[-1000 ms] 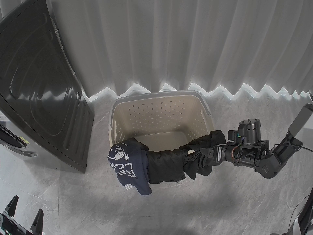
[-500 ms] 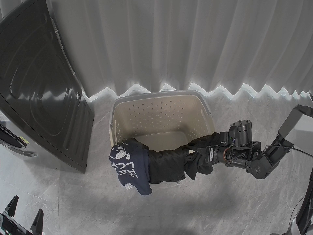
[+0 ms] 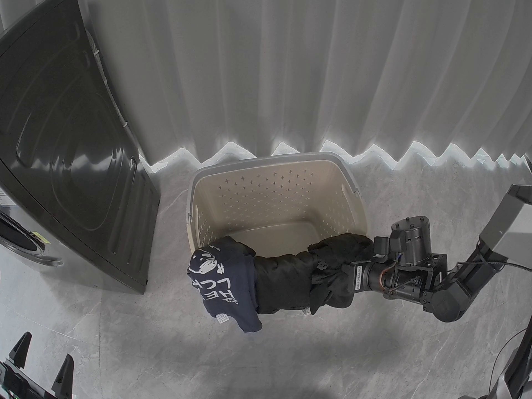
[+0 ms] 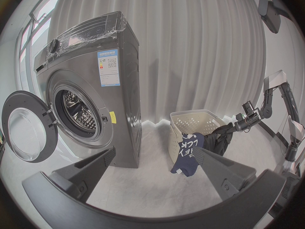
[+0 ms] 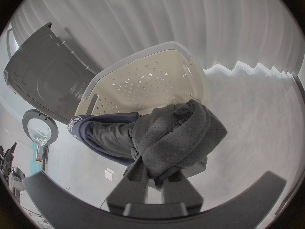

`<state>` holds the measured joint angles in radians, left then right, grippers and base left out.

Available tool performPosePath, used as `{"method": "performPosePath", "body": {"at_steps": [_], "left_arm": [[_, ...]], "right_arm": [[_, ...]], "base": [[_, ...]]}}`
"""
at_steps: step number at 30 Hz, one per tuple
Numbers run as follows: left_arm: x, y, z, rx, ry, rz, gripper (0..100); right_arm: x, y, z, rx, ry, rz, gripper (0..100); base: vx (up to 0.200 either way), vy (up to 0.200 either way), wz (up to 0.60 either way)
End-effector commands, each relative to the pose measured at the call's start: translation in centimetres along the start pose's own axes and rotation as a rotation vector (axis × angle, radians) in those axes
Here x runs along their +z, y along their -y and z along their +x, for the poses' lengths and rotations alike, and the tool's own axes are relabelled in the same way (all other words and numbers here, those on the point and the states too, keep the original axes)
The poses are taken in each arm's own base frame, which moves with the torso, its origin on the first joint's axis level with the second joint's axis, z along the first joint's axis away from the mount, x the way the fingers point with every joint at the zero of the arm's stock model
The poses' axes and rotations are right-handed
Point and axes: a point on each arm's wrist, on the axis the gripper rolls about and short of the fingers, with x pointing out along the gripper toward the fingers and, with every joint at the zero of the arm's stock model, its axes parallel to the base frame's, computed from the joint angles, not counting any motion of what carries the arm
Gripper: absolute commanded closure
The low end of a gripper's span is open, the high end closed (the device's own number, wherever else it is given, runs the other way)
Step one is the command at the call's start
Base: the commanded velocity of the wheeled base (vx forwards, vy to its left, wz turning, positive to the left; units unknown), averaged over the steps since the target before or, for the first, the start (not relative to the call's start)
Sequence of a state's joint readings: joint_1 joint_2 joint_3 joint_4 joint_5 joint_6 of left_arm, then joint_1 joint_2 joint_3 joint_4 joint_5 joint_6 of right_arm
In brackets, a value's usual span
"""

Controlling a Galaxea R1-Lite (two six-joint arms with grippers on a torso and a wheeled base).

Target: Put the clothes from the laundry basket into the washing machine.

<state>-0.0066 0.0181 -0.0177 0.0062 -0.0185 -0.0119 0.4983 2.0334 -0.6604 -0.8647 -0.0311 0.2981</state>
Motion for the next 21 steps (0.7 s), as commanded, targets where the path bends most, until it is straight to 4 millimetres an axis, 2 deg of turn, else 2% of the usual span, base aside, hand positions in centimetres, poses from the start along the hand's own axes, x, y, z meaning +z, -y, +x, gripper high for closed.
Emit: {"method": "performPosePath", "body": {"at_steps": [1,6,9,12,16,17,18,21], "left_arm": [[-0.5,0.0,0.0,0.001,0.0,-0.002,0],[-0.5,0.0,0.0,0.002,0.0,-0.002,0],[-0.5,0.0,0.0,0.001,0.0,-0.002,0],[-0.5,0.0,0.0,0.001,0.0,0.0,0],[-0.5,0.0,0.0,0.001,0.0,0.0,0],[-0.5,0.0,0.0,0.001,0.0,0.0,0],[-0.5,0.0,0.0,0.001,0.0,0.001,0],[-0.5,0.0,0.0,0.001,0.0,0.001,0]], "right_arm": [[0.2,-1.5,-1.5,0.046,0.017,0.005,100],[-0.1,-2.3,-2.5,0.057,0.017,0.016,100],[0.6,-2.5,-3.7,0.052,0.056,0.017,100],[2.1,-2.7,-6.6,0.078,0.134,0.021,100],[3.2,-2.9,-10.0,0.11,0.213,0.013,100],[3.2,-2.9,-10.1,0.113,0.215,0.011,100],[3.6,-3.0,-11.8,0.132,0.258,0.001,100],[4.4,-3.0,-14.5,0.152,0.338,-0.026,100]], "base": [[0.0,0.0,0.0],[0.0,0.0,0.0],[0.0,0.0,0.0],[0.0,0.0,0.0],[0.0,0.0,0.0],[0.0,0.0,0.0],[0.0,0.0,0.0],[0.0,0.0,0.0]]}}
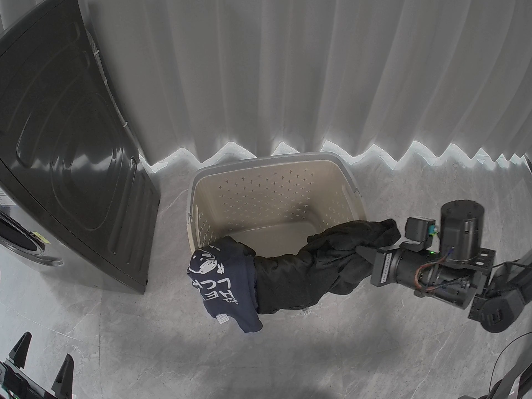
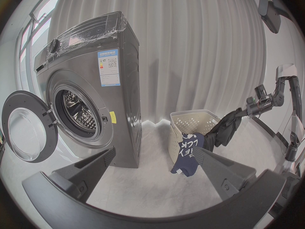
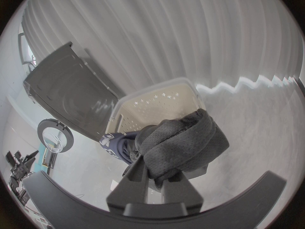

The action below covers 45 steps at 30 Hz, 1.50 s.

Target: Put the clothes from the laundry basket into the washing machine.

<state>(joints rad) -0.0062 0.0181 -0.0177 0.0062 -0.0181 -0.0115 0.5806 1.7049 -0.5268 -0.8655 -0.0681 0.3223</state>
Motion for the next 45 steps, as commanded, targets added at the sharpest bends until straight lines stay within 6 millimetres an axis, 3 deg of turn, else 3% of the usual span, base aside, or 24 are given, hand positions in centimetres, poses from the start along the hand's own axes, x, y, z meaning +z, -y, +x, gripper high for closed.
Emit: {"method": "performPosePath", "body": {"at_steps": [1,7,13,24,30,45], "left_arm": [[-0.5,0.0,0.0,0.0,0.0,0.001,0],[-0.5,0.0,0.0,0.0,0.0,0.004,0],[-0.5,0.0,0.0,0.0,0.002,-0.002,0],[-0.5,0.0,0.0,0.0,0.002,-0.004,0],[-0.5,0.0,0.0,0.001,0.0,-0.004,0],[-0.5,0.0,0.0,0.0,0.0,-0.004,0]], "right_arm": [[3.4,-0.9,-6.5,0.07,0.201,-0.043,100],[5.2,-1.9,-10.4,0.147,0.336,-0.1,100],[5.4,-2.1,-11.9,0.17,0.374,-0.151,100],[4.8,-1.8,-12.0,0.125,0.361,-0.156,100],[4.7,-1.7,-11.7,0.034,0.363,-0.145,100],[4.7,-1.7,-11.5,0.04,0.361,-0.137,100]], "base": [[0.0,0.0,0.0],[0.0,0.0,0.0],[0.0,0.0,0.0],[-0.164,0.0,0.0],[0.0,0.0,0.0],[0.0,0.2,0.0]]}}
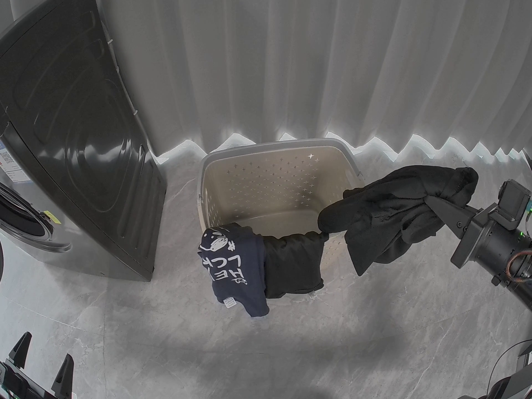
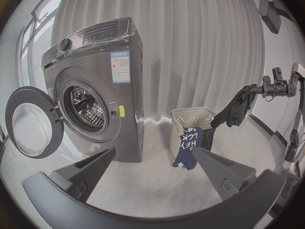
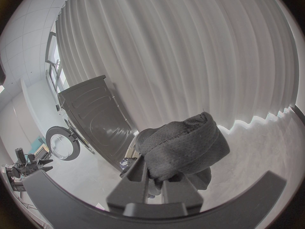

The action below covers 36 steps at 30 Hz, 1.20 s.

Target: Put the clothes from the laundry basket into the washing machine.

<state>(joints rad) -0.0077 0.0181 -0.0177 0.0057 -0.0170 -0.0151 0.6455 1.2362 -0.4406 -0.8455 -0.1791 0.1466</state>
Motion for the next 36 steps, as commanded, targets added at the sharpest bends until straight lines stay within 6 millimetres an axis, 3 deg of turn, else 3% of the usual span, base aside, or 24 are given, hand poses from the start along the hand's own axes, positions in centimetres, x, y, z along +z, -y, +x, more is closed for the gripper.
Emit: {"method": "performPosePath", "body": {"at_steps": [1,15,21,30,36], "left_arm": [[-0.53,-0.01,0.0,0.0,0.0,0.0,0],[-0.53,-0.01,0.0,0.0,0.0,0.001,0],[-0.53,-0.01,0.0,0.0,0.0,-0.002,0],[-0.53,0.0,0.0,-0.001,0.0,0.0,0],[-0.53,0.0,0.0,-0.001,0.0,0.0,0]], "right_arm": [[-0.02,-0.02,0.08,0.0,-0.001,0.001,100],[0.15,-0.02,0.08,0.002,0.006,0.002,100],[0.06,-0.01,0.1,0.002,0.002,0.001,100],[0.07,0.04,0.11,0.002,0.002,0.005,100],[0.08,0.02,0.11,0.01,0.002,0.006,100]], "base": [[0.0,0.2,0.0],[0.0,0.2,0.0],[0.0,0.0,0.0],[-0.2,0.0,0.0],[0.0,0.0,0.0]]}}
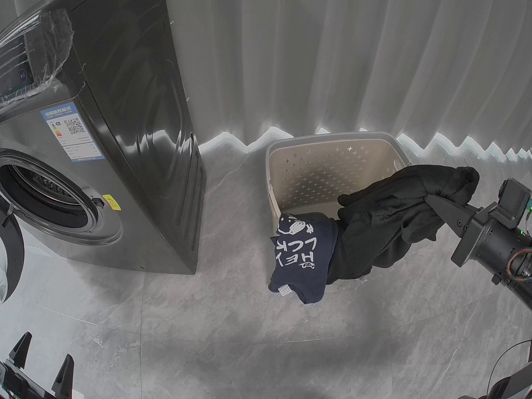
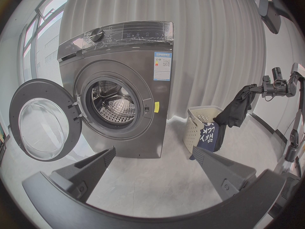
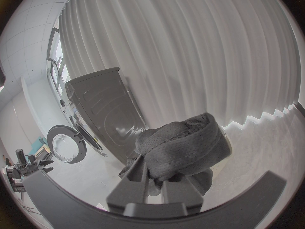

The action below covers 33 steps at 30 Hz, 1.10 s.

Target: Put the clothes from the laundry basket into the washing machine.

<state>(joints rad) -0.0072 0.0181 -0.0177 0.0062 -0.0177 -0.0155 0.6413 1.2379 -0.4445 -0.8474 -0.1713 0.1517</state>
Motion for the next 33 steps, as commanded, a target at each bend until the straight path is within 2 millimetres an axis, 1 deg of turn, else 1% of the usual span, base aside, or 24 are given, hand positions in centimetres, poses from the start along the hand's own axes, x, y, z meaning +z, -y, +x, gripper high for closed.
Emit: {"method": "performPosePath", "body": {"at_steps": [1,21,30,33], "left_arm": [[-0.53,-0.01,0.0,-0.001,0.0,0.0,0],[-0.5,-0.01,-0.02,-0.001,0.0,0.0,0],[-0.5,-0.01,-0.02,-0.001,0.0,0.0,0],[-0.53,-0.01,0.0,-0.001,0.0,0.0,0]], "right_arm": [[0.02,0.01,0.01,0.006,0.0,0.0,100],[0.0,0.0,0.04,0.009,0.0,0.003,100],[-0.01,0.0,0.04,0.008,-0.002,0.003,100],[0.0,0.0,0.04,0.009,0.0,0.003,100]], "base": [[0.0,0.2,0.0],[0.0,0.2,0.0],[0.0,0.0,0.0],[-0.2,0.0,0.0]]}}
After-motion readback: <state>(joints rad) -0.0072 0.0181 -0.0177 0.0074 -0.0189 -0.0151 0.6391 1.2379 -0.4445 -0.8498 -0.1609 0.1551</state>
